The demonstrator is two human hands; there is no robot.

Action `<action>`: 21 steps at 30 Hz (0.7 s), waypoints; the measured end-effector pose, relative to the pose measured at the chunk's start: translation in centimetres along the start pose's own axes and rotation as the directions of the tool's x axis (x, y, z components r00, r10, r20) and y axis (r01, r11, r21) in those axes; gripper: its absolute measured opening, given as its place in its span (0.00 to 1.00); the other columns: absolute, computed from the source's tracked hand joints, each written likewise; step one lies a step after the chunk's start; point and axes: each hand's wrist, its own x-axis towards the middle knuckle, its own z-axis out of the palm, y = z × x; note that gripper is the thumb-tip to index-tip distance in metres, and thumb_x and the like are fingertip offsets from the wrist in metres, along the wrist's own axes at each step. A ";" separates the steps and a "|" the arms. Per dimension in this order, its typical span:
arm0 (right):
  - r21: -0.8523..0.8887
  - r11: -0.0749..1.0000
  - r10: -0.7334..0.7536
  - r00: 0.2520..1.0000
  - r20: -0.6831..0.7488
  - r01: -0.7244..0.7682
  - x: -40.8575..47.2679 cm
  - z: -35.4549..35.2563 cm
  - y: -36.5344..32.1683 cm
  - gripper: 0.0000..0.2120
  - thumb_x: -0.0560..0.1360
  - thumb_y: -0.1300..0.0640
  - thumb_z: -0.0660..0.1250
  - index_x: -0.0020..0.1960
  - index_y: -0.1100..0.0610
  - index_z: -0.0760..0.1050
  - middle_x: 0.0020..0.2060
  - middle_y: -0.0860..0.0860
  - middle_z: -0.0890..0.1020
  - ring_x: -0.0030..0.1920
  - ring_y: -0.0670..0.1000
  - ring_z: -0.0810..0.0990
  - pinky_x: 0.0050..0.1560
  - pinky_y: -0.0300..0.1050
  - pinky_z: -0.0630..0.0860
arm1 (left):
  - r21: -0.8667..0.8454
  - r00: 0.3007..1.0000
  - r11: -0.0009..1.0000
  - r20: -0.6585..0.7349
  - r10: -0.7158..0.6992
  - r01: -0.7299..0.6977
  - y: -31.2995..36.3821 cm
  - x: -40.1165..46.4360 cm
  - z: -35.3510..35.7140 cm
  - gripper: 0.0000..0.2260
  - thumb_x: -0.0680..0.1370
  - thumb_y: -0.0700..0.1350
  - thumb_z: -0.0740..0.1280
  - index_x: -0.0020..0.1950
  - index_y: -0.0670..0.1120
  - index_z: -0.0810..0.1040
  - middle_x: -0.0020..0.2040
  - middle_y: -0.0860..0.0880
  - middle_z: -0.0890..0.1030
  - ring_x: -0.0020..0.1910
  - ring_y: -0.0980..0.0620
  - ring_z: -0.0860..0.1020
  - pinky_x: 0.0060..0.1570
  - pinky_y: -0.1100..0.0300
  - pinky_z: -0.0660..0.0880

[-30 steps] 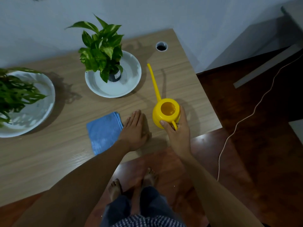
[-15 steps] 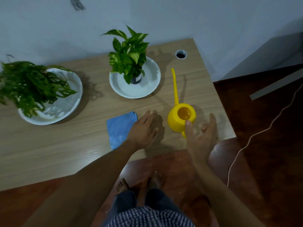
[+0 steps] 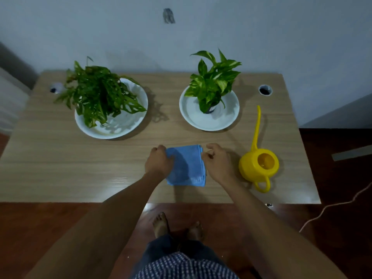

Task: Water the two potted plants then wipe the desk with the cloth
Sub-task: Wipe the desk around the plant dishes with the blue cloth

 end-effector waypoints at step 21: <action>0.290 0.895 0.314 0.940 0.133 -0.340 1.6 4.6 -1.8 0.07 0.72 0.57 0.64 0.48 0.52 0.77 0.43 0.54 0.84 0.43 0.55 0.85 0.39 0.50 0.81 | -0.679 0.947 0.663 0.271 -0.171 0.314 -0.9 1.5 -0.1 0.06 0.76 0.41 0.67 0.39 0.46 0.75 0.38 0.45 0.79 0.39 0.46 0.77 0.38 0.55 0.73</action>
